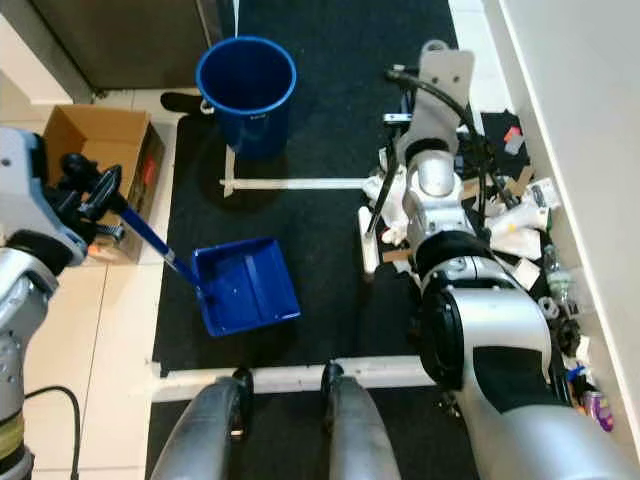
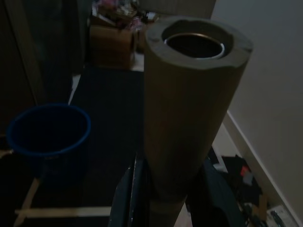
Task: Sweep floor
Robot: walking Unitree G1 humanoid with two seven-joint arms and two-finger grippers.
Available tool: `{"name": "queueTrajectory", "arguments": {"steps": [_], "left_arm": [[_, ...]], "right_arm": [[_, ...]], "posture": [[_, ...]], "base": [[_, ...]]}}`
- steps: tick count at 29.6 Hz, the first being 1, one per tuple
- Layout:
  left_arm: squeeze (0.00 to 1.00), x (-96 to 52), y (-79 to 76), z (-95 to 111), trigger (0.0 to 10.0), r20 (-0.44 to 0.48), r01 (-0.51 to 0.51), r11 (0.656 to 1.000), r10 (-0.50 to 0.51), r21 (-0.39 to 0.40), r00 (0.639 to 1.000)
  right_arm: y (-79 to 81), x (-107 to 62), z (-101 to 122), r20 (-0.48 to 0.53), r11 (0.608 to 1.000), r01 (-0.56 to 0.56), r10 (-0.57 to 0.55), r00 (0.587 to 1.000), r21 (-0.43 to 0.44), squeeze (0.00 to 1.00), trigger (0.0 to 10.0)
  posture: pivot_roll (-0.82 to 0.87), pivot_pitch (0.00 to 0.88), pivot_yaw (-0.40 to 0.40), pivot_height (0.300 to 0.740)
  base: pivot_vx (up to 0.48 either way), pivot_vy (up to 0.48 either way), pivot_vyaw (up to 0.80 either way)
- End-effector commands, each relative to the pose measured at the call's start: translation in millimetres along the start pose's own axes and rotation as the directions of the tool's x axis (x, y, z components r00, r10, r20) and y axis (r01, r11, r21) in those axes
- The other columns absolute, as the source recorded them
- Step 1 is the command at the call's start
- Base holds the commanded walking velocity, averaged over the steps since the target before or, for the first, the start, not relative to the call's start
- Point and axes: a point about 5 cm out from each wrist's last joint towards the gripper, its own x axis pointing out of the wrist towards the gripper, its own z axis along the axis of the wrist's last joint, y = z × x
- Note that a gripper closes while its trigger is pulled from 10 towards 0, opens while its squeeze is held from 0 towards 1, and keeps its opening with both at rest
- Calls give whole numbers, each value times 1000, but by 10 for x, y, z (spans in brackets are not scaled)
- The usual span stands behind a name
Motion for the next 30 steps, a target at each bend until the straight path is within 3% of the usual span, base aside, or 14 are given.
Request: {"name": "queueTrajectory", "arguments": {"steps": [1,6,14,22,30], "left_arm": [[0,1,-51,-60,10000,-3,25,1000,-25,-10,1000],[0,132,-72,-156,10000,-12,-19,995,18,-94,1000],[0,258,-140,-172,10000,-11,-43,997,42,-69,999],[0,311,-149,-309,10000,-52,-45,998,43,-33,998],[0,362,-141,-390,10000,-60,-65,996,61,-65,996]], "right_arm": [[-76,-25,-52,-6,1000,17,-17,1000,22,0,10000],[-92,-168,-268,-13,998,9,-8,1000,70,0,10000],[36,-382,-526,-36,991,-16,21,999,136,0,10000],[42,-466,-544,-2,987,5,-5,1000,162,0,10000],[-79,-496,-600,-41,990,45,-40,998,132,0,10000]], "posture": [[85,185,-11,740],[59,156,9,740],[36,116,44,740],[29,91,55,740],[12,83,46,740]], "base": [[0,0,0],[0,0,0],[0,0,0],[0,0,0],[0,0,0]]}}
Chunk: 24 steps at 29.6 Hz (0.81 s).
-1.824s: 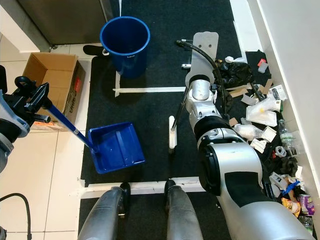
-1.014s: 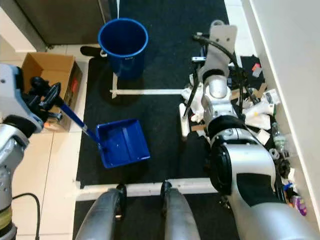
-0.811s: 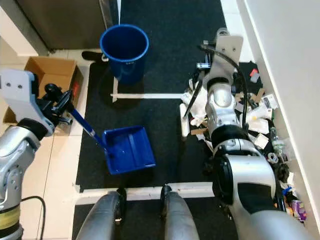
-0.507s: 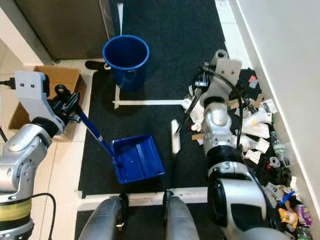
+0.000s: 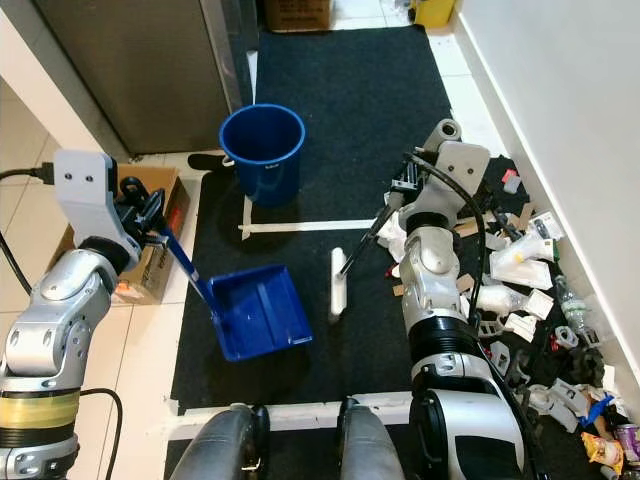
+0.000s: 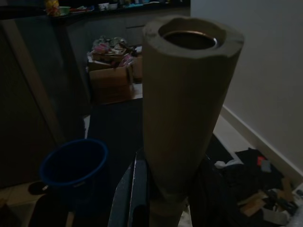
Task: Sweep floor
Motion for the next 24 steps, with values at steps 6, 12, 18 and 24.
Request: {"name": "queueTrajectory", "arguments": {"steps": [6,12,18,24], "left_arm": [[0,50,-47,40,10000,49,-2,1000,2,5,999],[0,63,-54,31,10000,54,-12,1000,11,13,999],[0,66,-55,-5,10000,47,-25,999,24,19,999],[0,74,-72,-20,10000,46,-28,999,27,19,999]], "right_arm": [[-106,-26,-9,-11,997,22,-23,1000,-80,0,10000],[-85,-22,5,-11,996,11,-12,1000,-92,0,10000],[-37,-36,-29,-24,995,-3,1,1000,-96,0,10000],[-26,-36,-47,-36,997,-4,1,999,-83,0,10000]], "posture": [[6,87,35,740],[9,93,29,740],[15,98,26,740],[15,102,24,740]], "base": [[0,0,0],[0,0,0],[0,0,0],[0,0,0]]}}
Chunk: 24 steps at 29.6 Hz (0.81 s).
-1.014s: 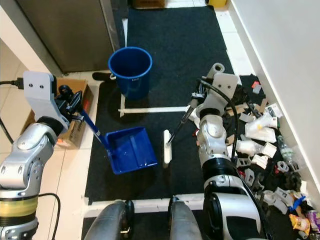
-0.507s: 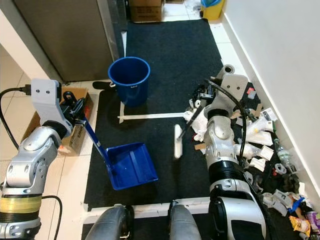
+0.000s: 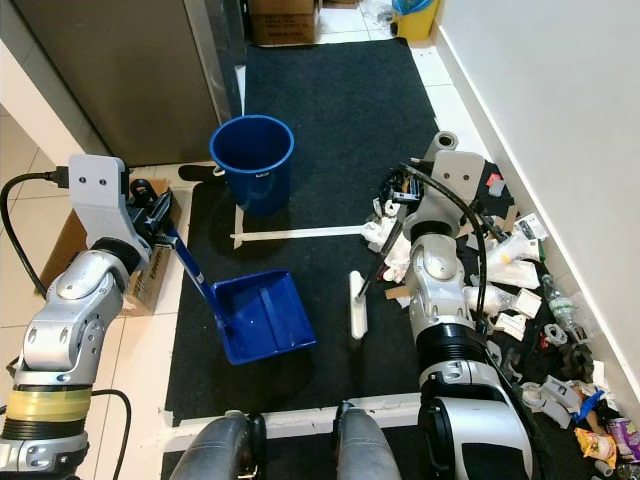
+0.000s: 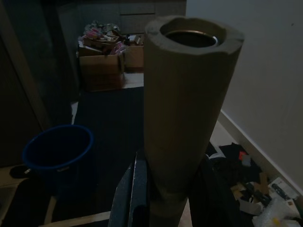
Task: Sweep floor
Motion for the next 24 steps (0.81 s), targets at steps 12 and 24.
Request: {"name": "queueTrajectory", "arguments": {"steps": [12,24], "left_arm": [[0,18,-38,10,10000,29,-2,1000,2,6,1000],[0,9,-37,-35,10000,9,-19,1000,19,-10,1000]], "right_arm": [[-4,-3,45,16,1000,0,0,1000,2,0,10000],[13,-8,47,16,1000,-10,11,1000,-21,0,10000]], "posture": [[12,104,22,740],[11,108,18,740]], "base": [[0,0,0],[0,0,0]]}}
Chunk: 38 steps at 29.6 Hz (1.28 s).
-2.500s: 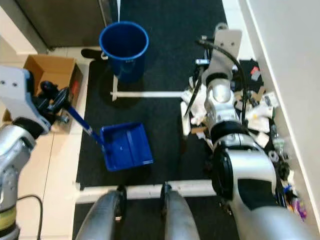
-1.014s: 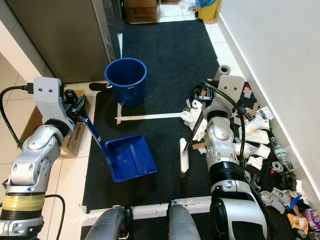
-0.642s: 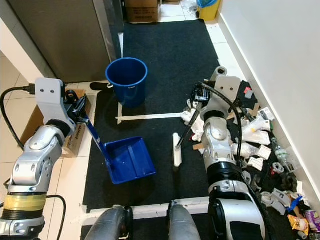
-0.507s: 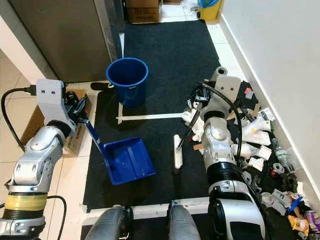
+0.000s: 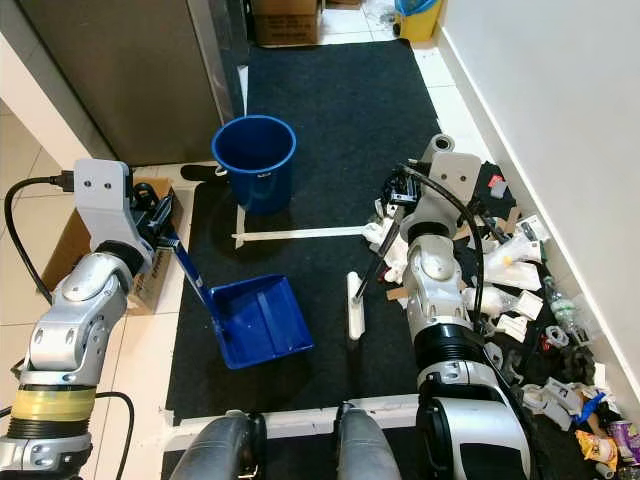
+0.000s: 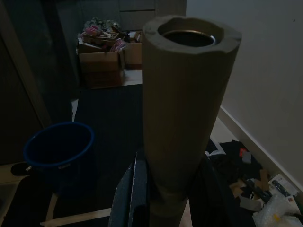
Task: Sweep floor
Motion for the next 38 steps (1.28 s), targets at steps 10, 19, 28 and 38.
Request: {"name": "queueTrajectory", "arguments": {"steps": [10,19,28,38], "left_arm": [[0,-75,55,-121,10000,-39,-62,994,66,87,997],[0,-66,-20,-88,10000,-15,-25,999,25,23,1000],[0,-57,-8,-82,10000,-19,-32,999,33,19,999],[0,-49,-8,-93,10000,-18,-47,999,47,-8,999]], "right_arm": [[-10,-15,46,18,998,-13,14,1000,-65,0,10000],[17,-19,28,7,998,-22,22,1000,-63,0,10000],[-9,-21,20,1,997,-18,18,1000,-72,0,10000],[4,-27,2,-6,997,-23,23,1000,-68,0,10000]], "posture": [[9,112,19,740],[10,112,15,740],[6,109,15,740],[6,104,15,740]], "base": [[0,0,0],[0,0,0],[0,0,0],[0,0,0]]}}
